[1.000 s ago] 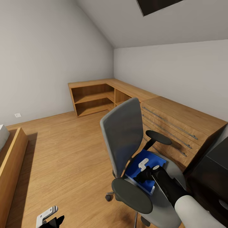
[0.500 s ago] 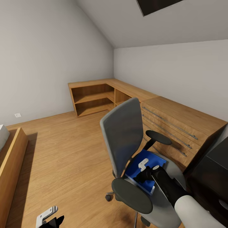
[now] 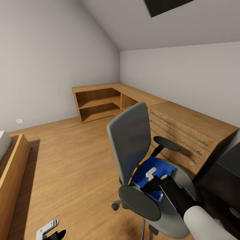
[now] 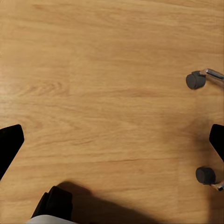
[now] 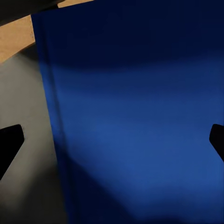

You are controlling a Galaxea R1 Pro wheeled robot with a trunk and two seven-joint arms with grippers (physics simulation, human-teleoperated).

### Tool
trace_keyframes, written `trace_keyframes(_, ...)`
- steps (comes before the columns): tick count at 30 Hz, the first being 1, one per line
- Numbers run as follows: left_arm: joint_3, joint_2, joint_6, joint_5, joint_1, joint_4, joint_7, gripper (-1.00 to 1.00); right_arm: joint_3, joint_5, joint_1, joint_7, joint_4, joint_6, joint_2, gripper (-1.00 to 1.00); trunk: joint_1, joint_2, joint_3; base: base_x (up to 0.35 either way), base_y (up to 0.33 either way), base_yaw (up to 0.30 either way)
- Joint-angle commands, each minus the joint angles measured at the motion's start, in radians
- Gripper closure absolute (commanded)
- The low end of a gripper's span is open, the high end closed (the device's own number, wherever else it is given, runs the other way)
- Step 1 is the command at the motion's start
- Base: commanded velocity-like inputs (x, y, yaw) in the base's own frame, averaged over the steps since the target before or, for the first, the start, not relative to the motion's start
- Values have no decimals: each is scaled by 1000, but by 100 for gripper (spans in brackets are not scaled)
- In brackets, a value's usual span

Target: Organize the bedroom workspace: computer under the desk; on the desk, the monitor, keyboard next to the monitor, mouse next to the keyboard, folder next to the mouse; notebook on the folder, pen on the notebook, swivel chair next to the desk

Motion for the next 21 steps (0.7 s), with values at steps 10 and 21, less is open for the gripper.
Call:
trace_keyframes(10,8,-2,6,2,0,-1,-4,-100,2,11,0,5,-1,2,0,-100,0,0,-1,-7,4,0)
trace_keyframes(21,7,-3,6,3,0,-1,-7,-100,2,11,0,5,-2,2,-1,-100,19,-35,-16,0,0,0)
